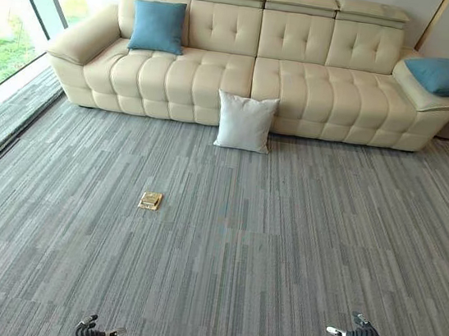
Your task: Pick up all the scattered cushions and arrange them neatly on the sofa.
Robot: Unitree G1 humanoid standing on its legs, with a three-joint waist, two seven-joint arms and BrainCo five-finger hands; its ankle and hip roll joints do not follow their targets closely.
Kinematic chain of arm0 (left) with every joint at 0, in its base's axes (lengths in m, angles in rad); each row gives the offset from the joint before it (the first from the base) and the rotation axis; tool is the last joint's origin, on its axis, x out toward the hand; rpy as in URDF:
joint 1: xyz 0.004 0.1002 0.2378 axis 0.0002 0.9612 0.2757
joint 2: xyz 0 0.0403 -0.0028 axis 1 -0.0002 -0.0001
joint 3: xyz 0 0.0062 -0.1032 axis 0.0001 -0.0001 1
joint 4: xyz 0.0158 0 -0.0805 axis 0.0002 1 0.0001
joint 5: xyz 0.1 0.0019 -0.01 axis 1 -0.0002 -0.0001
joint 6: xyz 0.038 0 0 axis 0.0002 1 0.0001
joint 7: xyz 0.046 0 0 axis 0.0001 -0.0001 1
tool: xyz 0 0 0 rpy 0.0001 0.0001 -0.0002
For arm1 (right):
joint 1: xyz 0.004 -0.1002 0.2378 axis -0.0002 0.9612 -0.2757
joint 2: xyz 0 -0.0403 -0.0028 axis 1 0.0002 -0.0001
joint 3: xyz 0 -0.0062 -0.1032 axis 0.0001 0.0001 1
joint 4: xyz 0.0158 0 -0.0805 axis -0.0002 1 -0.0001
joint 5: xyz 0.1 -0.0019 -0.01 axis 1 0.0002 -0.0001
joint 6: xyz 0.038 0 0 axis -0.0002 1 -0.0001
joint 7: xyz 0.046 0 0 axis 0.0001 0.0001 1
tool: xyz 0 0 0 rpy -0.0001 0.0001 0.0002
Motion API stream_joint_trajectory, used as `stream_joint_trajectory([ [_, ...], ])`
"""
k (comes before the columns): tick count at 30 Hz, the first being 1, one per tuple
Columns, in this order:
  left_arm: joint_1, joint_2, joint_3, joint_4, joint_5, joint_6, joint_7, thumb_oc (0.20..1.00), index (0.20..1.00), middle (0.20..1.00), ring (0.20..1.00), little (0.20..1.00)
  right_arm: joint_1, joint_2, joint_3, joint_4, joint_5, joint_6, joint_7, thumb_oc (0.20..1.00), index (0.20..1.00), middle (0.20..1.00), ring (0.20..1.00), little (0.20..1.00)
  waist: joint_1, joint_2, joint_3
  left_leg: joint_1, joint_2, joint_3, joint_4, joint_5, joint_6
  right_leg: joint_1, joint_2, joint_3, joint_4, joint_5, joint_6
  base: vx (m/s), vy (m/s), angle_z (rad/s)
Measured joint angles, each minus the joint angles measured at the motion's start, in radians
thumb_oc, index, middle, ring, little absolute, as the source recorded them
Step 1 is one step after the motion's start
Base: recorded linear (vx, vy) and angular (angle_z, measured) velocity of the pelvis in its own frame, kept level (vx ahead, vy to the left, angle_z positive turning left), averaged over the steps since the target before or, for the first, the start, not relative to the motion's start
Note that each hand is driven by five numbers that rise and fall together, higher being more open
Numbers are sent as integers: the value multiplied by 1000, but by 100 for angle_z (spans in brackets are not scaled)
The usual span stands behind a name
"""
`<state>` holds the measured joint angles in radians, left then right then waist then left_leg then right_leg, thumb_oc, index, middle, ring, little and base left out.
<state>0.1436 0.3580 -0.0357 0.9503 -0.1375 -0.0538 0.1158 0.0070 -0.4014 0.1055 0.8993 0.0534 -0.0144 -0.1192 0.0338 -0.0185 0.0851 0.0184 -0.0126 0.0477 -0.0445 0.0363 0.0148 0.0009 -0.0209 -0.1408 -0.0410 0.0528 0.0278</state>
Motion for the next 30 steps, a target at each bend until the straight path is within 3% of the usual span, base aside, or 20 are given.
stream_joint_trajectory([
  [10,-3,-11,0,-92,-5,0,-7,1000,1000,1000,1000,1000,8,32,-27,0,47,1,-2,1000,1000,1000,1000,1000,-2,-13,22,17,-3,-4,-17,0,-1,29,1,-1,-41,14,3,25,14,0],
  [17,-1,-4,2,-192,-41,1,-5,1000,1000,1000,1000,1000,-5,47,-45,-6,70,1,-11,1000,1000,1000,1000,1000,2,-42,46,-37,-7,-2,10,-6,-3,-26,-5,3,-13,13,1,26,64,-2],
  [23,-1,8,40,-243,-49,1,5,1000,1000,1000,1000,1000,-16,54,-43,-51,85,1,-27,1000,1000,1000,1000,1000,21,-65,81,-72,-21,18,83,-54,22,-65,-15,30,45,-6,12,73,132,-12],
  [25,-3,11,40,-243,-60,0,5,1000,1000,1000,1000,1000,-22,56,-39,-52,85,1,-32,1000,1000,1000,1000,1000,25,-70,83,-82,-29,18,109,-76,36,-95,-26,34,112,-35,29,108,112,-6],
  [28,-12,17,40,-241,-60,0,6,1000,1000,1000,1000,1000,-27,66,-36,-82,85,2,-32,1000,1000,1000,1000,1000,21,-83,93,-76,-44,12,136,-106,69,-176,-60,37,318,-88,54,249,131,2],
  [29,-19,8,40,-234,-60,1,9,1000,1000,1000,1000,1000,-28,65,-30,-108,85,0,-31,1000,1000,1000,1000,1000,25,-81,104,-64,-51,-1,124,-114,89,-259,-66,57,451,-133,73,204,39,-3],
  [30,-22,8,35,-232,-60,1,11,1000,1000,1000,1000,1000,-24,64,-16,-145,85,-1,-31,1000,1000,1000,1000,1000,9,-71,110,-71,-53,-17,131,-121,97,-310,-57,60,457,-151,86,471,39,27],
])
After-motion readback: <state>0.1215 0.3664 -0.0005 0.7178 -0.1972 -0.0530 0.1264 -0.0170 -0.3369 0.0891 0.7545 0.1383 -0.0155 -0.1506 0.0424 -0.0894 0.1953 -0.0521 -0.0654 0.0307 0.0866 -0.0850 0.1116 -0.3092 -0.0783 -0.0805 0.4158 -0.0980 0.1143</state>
